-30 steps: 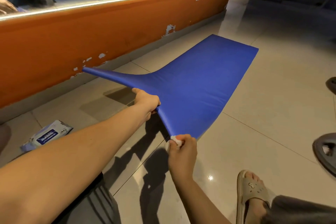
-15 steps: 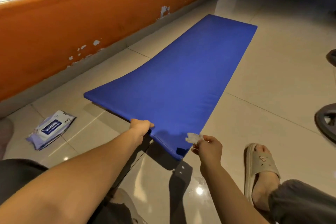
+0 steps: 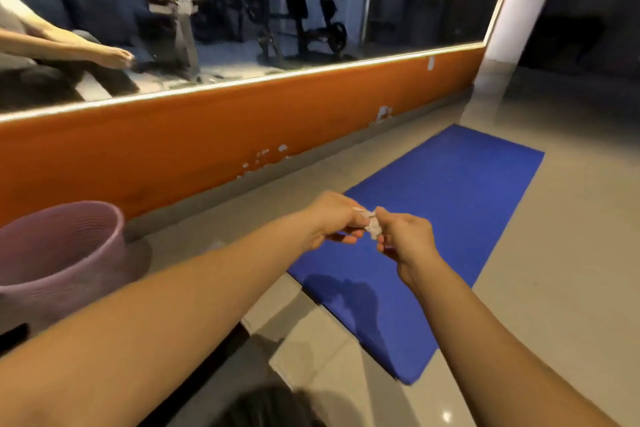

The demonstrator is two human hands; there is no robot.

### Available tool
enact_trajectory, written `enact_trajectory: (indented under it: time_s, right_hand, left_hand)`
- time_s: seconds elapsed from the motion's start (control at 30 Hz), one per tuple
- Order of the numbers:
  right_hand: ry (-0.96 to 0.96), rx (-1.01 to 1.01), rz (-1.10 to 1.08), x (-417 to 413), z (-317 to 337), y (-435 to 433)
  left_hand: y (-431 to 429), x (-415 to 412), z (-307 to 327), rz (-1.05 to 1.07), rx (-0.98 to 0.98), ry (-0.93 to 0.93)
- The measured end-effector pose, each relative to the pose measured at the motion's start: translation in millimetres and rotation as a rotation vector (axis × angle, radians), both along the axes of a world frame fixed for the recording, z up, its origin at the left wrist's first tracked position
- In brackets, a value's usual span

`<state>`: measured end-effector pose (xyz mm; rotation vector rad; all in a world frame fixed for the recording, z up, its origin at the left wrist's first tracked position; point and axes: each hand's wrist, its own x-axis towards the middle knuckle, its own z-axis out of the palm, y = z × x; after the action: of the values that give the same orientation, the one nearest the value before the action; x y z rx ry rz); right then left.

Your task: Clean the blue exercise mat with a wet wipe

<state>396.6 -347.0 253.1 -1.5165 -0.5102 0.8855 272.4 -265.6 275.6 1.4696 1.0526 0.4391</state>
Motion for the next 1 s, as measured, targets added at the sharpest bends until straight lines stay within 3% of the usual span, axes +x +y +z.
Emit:
enact_trajectory:
  time_s: [0.13,0.27,0.43,0.73,1.0]
  right_hand:
    - [0.118,0.109,0.192,-56,58,22]
    - [-0.032,0.125,0.356,-115,88,30]
    - [-0.156,0.132,0.41,-184,99,63]
    - [-0.051,0.017,0.653,-338,39,182]
    - [-0.077,-0.072,0.767,-447,-29,275]
  left_hand:
    - [13,-82,61,0.153,0.119,-0.033]
    - [12,-159,90,0.301,0.241,-0.032]
    - [22,-244,99,0.437,0.241,-0.082]
    - [79,-403,47,0.736,0.183,0.143]
    - [157,-504,-20,0.956,-0.124,0.019]
